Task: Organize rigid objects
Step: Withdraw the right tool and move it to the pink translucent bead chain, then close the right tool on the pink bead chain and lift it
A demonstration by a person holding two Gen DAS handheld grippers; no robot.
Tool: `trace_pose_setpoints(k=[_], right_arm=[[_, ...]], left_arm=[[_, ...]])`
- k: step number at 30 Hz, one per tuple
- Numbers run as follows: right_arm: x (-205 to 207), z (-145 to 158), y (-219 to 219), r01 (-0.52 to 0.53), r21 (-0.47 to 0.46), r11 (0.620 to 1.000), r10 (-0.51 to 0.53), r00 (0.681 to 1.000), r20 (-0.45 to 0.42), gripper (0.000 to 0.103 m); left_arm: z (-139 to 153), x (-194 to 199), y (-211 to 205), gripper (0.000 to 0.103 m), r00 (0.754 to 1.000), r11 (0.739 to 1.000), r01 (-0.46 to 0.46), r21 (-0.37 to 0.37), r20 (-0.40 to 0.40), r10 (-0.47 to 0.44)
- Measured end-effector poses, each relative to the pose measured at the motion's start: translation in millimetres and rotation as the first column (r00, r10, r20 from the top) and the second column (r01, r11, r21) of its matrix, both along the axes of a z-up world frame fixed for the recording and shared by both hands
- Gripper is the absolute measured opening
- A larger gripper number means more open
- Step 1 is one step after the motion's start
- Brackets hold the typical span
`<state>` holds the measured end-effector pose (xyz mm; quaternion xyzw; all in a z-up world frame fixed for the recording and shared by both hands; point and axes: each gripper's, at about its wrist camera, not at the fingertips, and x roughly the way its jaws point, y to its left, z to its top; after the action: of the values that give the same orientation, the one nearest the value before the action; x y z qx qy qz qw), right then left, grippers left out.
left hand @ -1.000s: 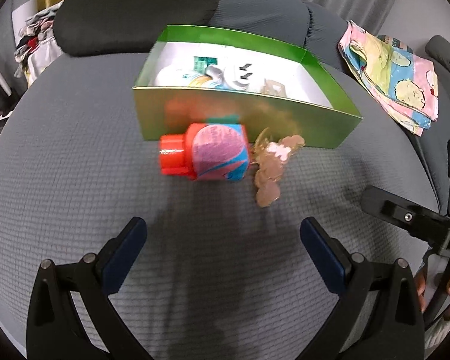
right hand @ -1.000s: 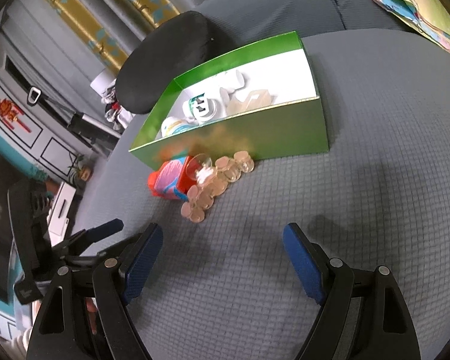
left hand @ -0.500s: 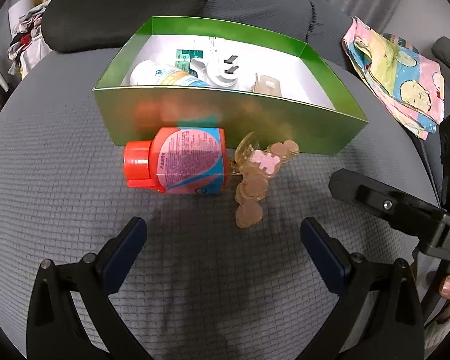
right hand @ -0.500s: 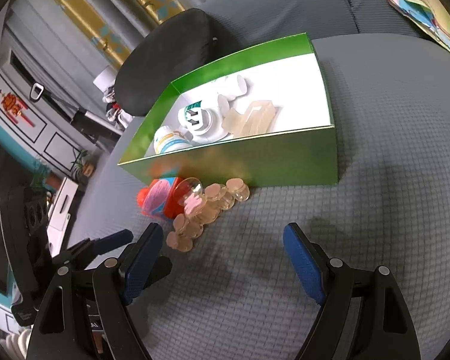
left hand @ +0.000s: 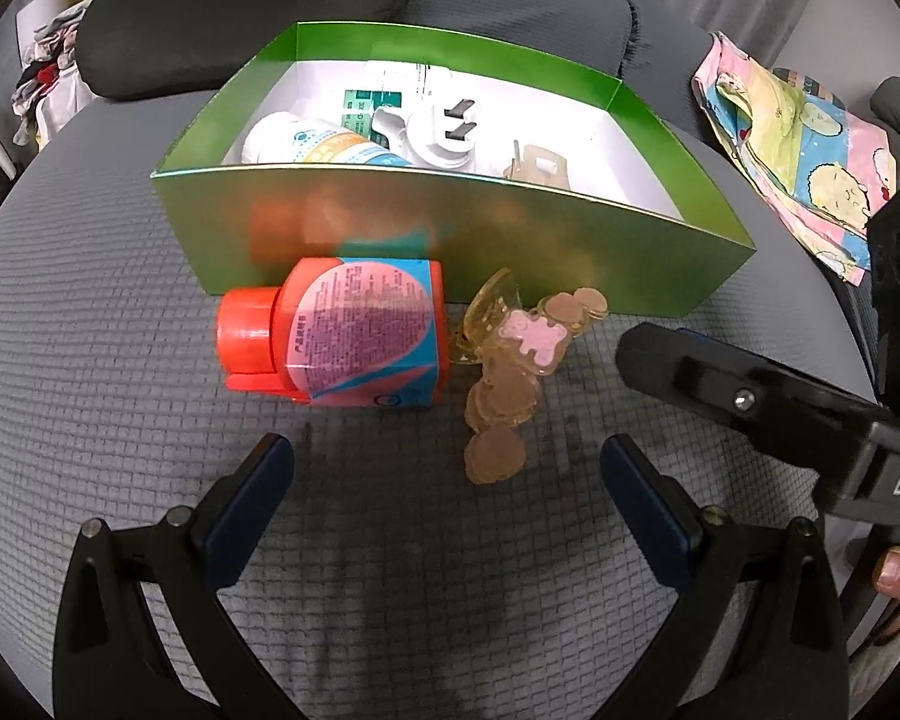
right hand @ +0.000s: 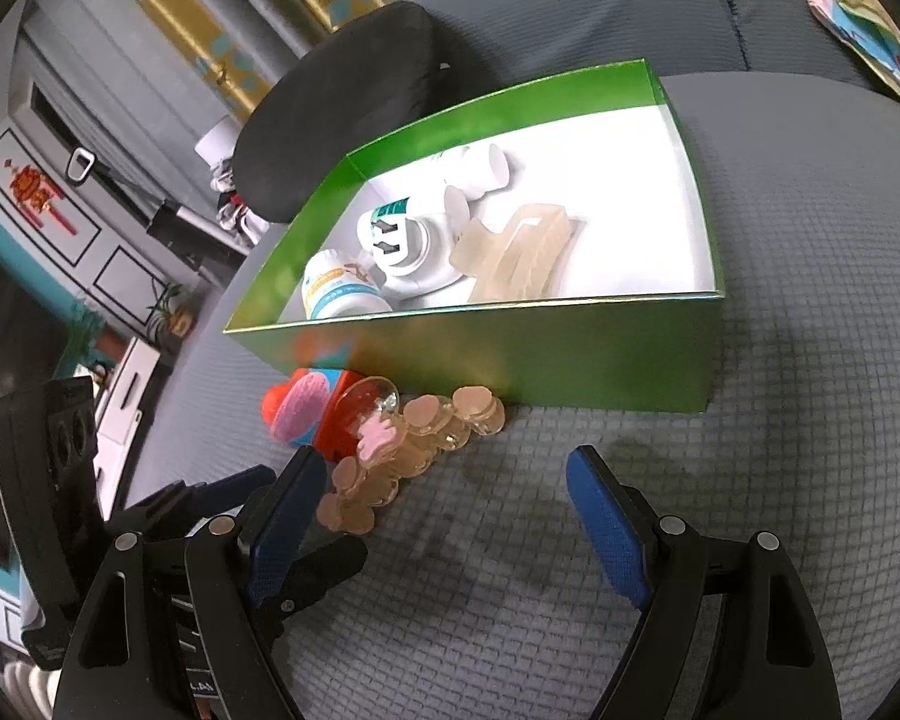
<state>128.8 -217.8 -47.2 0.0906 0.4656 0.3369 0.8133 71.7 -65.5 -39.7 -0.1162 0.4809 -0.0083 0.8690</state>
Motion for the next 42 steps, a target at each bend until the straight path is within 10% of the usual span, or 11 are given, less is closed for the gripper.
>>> trace_pose_setpoints(k=[20, 28, 30, 34, 42], right_arm=[[29, -20, 40, -0.092, 0.025, 0.995, 0.093, 0.995, -0.042, 0.084], [21, -22, 39, -0.089, -0.009, 0.996, 0.089, 0.996, -0.004, 0.069], [18, -21, 40, -0.086, -0.012, 0.996, 0.086, 0.996, 0.004, 0.068], [10, -14, 36, -0.073, 0.036, 0.997, 0.073, 0.997, 0.017, 0.051], [8, -17, 22, -0.030, 0.056, 0.998, 0.033, 0.998, -0.045, 0.047]], left_arm=[[-10, 14, -8, 0.072, 0.998, 0.998, 0.057, -0.028, 0.019, -0.056], [-15, 9, -7, 0.056, 0.995, 0.995, 0.096, 0.003, 0.035, -0.096], [-13, 9, -4, 0.035, 0.994, 0.995, 0.102, -0.008, 0.039, -0.101], [-12, 6, -5, 0.023, 0.992, 0.993, 0.119, 0.021, 0.035, -0.120], [-10, -4, 3, 0.021, 0.989, 0.990, 0.141, -0.015, 0.044, -0.140]])
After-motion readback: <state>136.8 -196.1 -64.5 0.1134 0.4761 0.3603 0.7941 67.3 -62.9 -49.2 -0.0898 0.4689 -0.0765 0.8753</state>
